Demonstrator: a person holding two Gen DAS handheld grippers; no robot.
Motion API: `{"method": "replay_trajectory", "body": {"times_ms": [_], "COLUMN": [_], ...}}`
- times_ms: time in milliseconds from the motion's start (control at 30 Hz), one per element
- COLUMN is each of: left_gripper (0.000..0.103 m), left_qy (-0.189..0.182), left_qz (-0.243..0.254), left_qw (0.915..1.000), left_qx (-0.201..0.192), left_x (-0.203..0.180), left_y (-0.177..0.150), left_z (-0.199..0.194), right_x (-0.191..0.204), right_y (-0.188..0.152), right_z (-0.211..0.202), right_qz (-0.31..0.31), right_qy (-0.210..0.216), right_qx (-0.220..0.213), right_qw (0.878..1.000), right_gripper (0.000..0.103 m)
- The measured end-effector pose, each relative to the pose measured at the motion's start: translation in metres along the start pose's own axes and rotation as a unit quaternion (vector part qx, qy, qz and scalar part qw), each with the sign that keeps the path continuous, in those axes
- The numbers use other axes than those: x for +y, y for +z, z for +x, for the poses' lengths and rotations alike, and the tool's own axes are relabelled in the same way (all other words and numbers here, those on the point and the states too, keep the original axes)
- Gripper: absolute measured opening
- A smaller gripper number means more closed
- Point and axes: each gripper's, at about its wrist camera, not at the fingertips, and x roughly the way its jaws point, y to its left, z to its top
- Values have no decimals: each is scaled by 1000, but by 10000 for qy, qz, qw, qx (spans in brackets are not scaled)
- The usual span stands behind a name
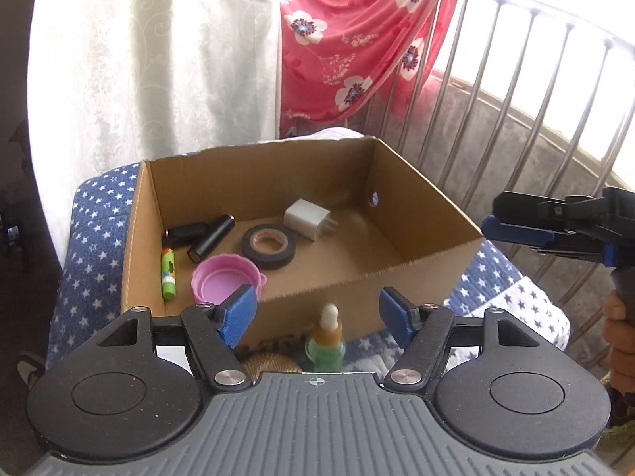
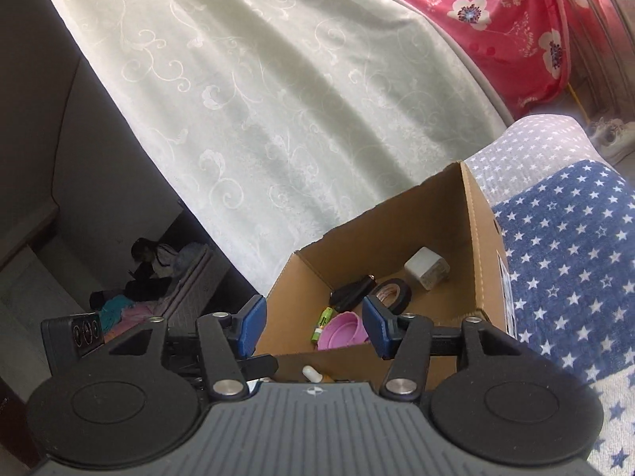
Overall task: Organize rigid objects
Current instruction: 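Move the right gripper back toward the green dropper bottle, then close the right gripper on the green dropper bottle and lift it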
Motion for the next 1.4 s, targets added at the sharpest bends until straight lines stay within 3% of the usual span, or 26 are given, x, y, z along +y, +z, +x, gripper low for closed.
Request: {"method": "replay_trajectory", "body": {"times_ms": [233, 367, 500, 800, 1133, 1333, 1400], "left_gripper": [70, 70, 69, 58, 51, 48, 38], "left_qy": [-310, 137, 698, 1430, 1253, 1212, 1172], "left_qz": [-174, 218, 658, 1209, 1156, 1190, 1159], "left_qw": [9993, 9985, 9919, 9784, 9821, 9827, 9839], "left_qx": [-139, -478, -828, -880, -805, -739, -699], "left_x": [-9, -24, -38, -44, -39, -39, -40], "left_y": [-62, -78, -86, -85, -80, -76, -76], "left_z": [5, 8, 11, 36, 48, 53, 54], "right_x": [0, 13, 26, 37, 37, 31, 29], "right_y": [-44, -51, -56, -56, -58, -58, -57], "right_z": [19, 35, 49, 75, 97, 105, 103], "right_qz": [134, -128, -467, -958, -1181, -1003, -943], "right_qy": [-161, -247, -350, -572, -607, -520, -485], "right_qx": [538, 743, 830, 908, 1028, 1150, 1127], "right_qw": [9983, 9968, 9948, 9896, 9858, 9869, 9879], "right_gripper": [56, 56, 56, 54, 44, 31, 29]}}
